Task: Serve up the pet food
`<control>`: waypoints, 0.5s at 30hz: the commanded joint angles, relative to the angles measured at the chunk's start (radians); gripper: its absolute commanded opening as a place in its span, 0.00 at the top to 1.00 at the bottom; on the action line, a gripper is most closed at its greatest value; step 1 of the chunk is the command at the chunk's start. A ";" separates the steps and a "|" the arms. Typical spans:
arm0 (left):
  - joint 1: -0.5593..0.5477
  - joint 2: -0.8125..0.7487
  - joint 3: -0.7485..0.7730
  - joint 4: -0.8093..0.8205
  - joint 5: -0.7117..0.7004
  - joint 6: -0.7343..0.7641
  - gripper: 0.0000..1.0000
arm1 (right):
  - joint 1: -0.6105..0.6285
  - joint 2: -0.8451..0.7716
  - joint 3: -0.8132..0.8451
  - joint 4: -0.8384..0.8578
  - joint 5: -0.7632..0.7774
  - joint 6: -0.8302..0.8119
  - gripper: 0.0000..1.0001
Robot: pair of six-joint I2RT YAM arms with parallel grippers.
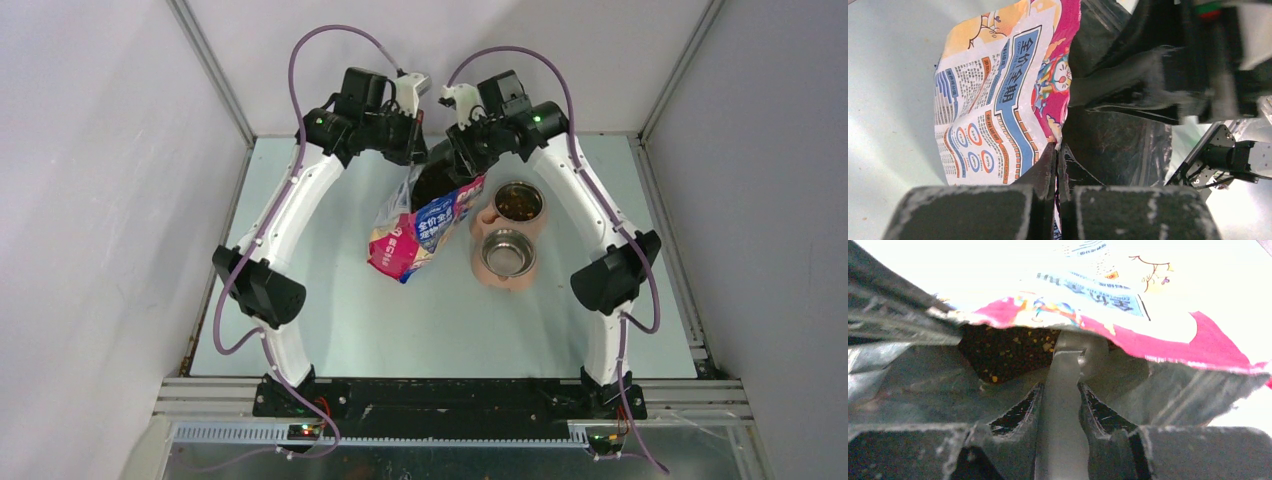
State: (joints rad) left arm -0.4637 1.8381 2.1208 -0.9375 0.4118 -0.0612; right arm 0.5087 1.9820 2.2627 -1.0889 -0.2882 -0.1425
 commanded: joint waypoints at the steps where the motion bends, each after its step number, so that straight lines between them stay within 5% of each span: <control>1: -0.022 -0.082 0.013 0.123 0.116 -0.036 1.00 | 0.002 0.052 0.056 0.027 0.053 0.015 1.00; 15: 0.014 -0.131 -0.168 0.219 0.091 0.016 1.00 | 0.057 0.099 -0.058 -0.029 0.011 -0.027 1.00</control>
State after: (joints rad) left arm -0.4660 1.7752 1.9945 -0.8173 0.4484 -0.0540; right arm 0.5316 2.0735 2.2513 -1.0889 -0.2577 -0.1585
